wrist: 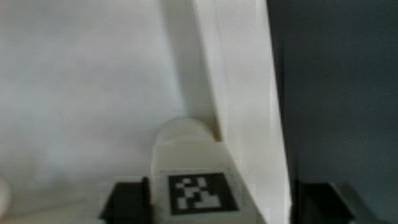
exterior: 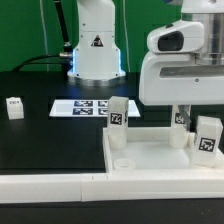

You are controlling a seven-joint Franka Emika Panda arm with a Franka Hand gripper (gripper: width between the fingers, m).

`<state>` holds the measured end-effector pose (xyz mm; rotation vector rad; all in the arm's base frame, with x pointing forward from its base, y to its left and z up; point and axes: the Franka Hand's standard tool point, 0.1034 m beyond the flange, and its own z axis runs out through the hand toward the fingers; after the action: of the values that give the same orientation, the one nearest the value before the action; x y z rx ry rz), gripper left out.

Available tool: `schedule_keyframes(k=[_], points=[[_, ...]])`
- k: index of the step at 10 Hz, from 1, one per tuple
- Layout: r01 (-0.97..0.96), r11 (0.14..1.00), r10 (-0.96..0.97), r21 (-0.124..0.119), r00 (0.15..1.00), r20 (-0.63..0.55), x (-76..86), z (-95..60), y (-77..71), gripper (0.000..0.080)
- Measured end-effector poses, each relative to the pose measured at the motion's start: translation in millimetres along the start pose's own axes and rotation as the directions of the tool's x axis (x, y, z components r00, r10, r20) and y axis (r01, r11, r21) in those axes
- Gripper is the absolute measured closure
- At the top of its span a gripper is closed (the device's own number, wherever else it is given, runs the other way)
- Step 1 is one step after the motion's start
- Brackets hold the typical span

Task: Assemble square table

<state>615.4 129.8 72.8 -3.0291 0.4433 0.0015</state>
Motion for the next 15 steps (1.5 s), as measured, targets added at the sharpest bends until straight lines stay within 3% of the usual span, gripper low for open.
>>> schedule_keyframes(k=[1, 5, 8, 9, 11, 13, 14, 15], points=[[-0.06, 0.998, 0.06, 0.0, 0.998, 0.0, 0.7, 0.1, 2.0, 0.0504], [-0.34, 0.94, 0.34, 0.011, 0.94, 0.009, 0.3, 0.4, 0.8, 0.0505], [-0.692, 0.72, 0.689, 0.05, 0.722, 0.063, 3.3, 1.9, 1.1, 0.0505], [-0.803, 0.59, 0.799, 0.08, 0.595, 0.081, 5.7, 2.4, -0.4, 0.0505], [-0.873, 0.479, 0.867, 0.09, 0.486, 0.108, 7.6, 1.8, -1.8, 0.0505], [-0.852, 0.514, 0.846, 0.094, 0.522, 0.104, 7.5, 1.9, -1.9, 0.0505], [-0.843, 0.53, 0.837, 0.092, 0.538, 0.102, 7.1, 2.0, -1.7, 0.0324], [-0.761, 0.644, 0.755, 0.073, 0.648, 0.097, 3.3, 2.2, -1.2, 0.0204]])
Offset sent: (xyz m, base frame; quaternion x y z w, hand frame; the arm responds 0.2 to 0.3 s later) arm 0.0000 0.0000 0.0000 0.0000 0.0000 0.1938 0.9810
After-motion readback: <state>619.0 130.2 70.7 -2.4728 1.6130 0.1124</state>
